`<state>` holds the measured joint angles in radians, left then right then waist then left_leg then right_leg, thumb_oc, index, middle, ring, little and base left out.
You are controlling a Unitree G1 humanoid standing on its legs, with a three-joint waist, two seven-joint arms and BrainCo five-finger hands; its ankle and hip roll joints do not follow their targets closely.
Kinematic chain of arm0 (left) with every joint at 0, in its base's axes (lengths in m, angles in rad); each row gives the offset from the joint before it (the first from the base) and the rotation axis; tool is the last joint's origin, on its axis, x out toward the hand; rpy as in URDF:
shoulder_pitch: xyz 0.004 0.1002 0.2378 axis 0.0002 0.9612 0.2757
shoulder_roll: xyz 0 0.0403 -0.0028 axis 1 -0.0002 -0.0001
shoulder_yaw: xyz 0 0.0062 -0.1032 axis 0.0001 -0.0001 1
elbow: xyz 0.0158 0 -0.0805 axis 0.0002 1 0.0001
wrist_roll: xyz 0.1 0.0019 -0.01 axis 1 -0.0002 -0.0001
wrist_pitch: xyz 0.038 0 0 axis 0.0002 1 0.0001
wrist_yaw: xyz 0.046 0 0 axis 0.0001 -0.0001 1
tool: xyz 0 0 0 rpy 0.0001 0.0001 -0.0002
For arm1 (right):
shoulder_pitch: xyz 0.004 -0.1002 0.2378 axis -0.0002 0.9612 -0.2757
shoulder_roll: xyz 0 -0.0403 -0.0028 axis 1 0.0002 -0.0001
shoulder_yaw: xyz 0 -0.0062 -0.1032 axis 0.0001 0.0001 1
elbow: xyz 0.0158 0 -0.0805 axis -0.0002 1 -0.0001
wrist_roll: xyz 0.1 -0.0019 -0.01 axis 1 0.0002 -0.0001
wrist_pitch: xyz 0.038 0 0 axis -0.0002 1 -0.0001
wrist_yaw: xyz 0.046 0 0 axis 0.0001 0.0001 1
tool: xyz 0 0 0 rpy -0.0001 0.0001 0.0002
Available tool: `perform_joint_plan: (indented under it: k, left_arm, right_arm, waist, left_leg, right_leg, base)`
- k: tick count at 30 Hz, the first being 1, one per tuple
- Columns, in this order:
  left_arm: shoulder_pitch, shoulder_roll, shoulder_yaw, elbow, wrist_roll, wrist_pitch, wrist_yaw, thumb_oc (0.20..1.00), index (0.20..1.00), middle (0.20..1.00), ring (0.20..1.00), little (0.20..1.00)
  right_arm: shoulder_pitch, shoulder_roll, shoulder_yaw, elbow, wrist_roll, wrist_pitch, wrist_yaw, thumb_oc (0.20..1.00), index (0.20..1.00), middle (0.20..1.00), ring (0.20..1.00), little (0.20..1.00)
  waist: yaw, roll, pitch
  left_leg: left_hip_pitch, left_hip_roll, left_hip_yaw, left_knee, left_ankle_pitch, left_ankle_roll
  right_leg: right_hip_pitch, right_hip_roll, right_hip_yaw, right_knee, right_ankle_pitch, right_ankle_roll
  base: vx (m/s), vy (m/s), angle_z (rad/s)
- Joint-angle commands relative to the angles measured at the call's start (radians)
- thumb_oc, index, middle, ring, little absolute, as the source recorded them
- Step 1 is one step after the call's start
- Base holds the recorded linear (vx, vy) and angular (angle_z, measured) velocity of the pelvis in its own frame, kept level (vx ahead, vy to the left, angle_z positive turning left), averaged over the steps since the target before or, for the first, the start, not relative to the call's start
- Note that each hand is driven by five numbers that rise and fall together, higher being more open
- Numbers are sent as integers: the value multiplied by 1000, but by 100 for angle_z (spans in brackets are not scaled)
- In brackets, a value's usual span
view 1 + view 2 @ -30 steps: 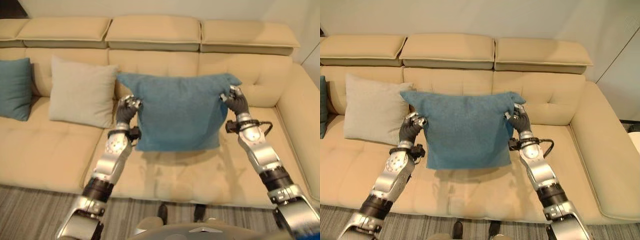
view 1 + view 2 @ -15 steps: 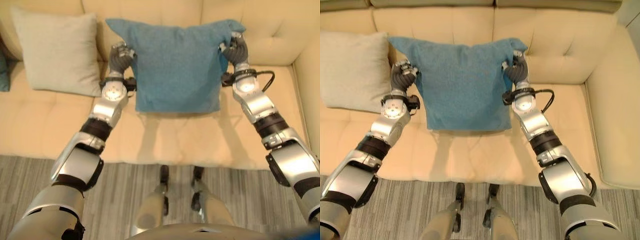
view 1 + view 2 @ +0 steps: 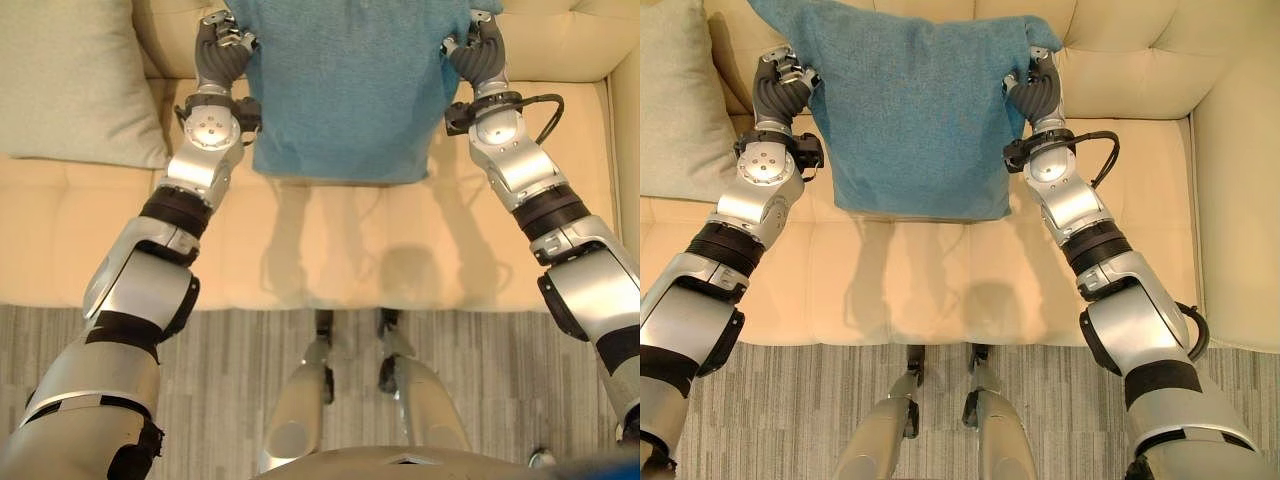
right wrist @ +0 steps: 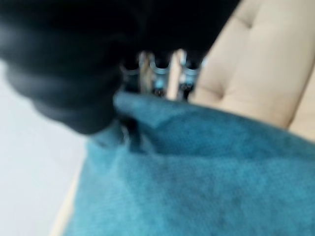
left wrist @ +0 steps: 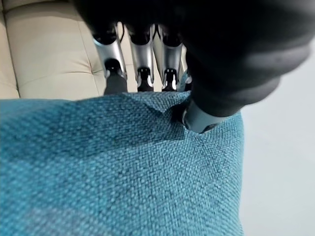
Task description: Pick up all the scattered cushions and arrange them neatly on the sofa.
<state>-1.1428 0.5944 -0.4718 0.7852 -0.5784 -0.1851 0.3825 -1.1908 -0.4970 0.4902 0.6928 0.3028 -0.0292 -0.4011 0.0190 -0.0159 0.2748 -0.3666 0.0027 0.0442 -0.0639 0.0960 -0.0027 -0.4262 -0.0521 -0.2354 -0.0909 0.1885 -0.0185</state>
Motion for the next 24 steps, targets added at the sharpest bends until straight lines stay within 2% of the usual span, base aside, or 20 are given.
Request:
perform_joint_plan:
  k: [1,13,24]
  left_arm:
    - [-184,0,-53,-94,-3,-136,-8,200,200,200,200,200]
    - [-107,-48,-24,-49,-15,-120,-24,200,200,200,200,200]
    - [-209,-51,-58,66,-13,-104,-26,200,200,200,200,200]
  right_arm:
    - [-174,39,9,-66,-4,-128,10,200,200,200,200,200]
    - [-186,12,16,1,-26,-111,0,200,200,200,200,200]
    - [-249,-2,8,98,-62,-96,-61,200,200,200,200,200]
  waist:
    - [18,-19,-7]
    - [20,-11,45]
    - [1,-2,53]
  left_leg:
    - [-9,-23,-25,74,-147,18]
    - [-101,-31,-48,115,-141,20]
    - [-148,-32,-64,93,-117,15]
  right_leg:
    - [94,-27,-37,10,-186,113]
    - [-6,-43,-52,92,-211,99]
    - [-70,-44,-56,118,-220,98]
  base:
    - [0,0,0]
    - [-6,-3,7]
    - [12,-15,5]
